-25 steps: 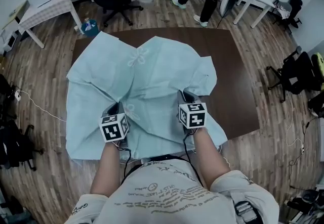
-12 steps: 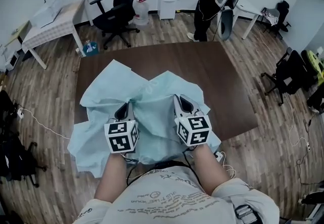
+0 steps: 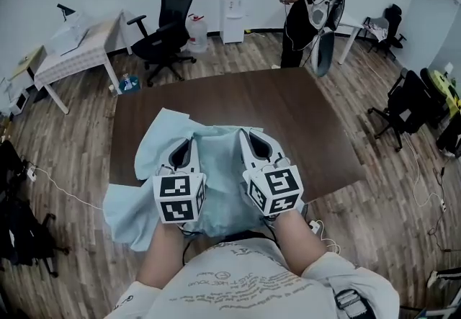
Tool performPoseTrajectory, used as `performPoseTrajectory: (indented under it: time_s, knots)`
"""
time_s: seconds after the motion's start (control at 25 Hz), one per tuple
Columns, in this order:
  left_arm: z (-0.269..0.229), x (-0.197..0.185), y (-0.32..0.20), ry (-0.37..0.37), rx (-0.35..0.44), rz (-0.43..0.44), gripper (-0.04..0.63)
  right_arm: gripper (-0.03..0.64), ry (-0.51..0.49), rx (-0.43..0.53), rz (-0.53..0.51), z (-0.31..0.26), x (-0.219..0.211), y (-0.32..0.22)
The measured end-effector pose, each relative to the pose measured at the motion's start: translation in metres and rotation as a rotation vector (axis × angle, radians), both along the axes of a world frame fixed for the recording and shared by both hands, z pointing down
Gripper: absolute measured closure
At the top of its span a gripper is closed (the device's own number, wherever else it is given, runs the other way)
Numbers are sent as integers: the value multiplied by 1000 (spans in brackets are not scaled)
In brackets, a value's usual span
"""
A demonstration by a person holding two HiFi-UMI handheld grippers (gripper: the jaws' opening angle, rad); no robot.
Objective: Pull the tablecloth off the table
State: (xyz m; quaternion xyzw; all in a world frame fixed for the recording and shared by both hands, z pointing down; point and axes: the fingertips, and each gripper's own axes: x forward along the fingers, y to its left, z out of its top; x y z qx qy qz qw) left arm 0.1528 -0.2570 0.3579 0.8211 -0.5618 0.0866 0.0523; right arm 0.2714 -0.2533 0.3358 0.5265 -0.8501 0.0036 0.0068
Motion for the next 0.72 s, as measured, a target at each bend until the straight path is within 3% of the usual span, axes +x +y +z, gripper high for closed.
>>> performPoseTrajectory:
  time_s: [0.72]
  knots:
    - [24, -1, 10, 48, -74, -38, 583, 603, -12, -73, 4, 25, 13, 8]
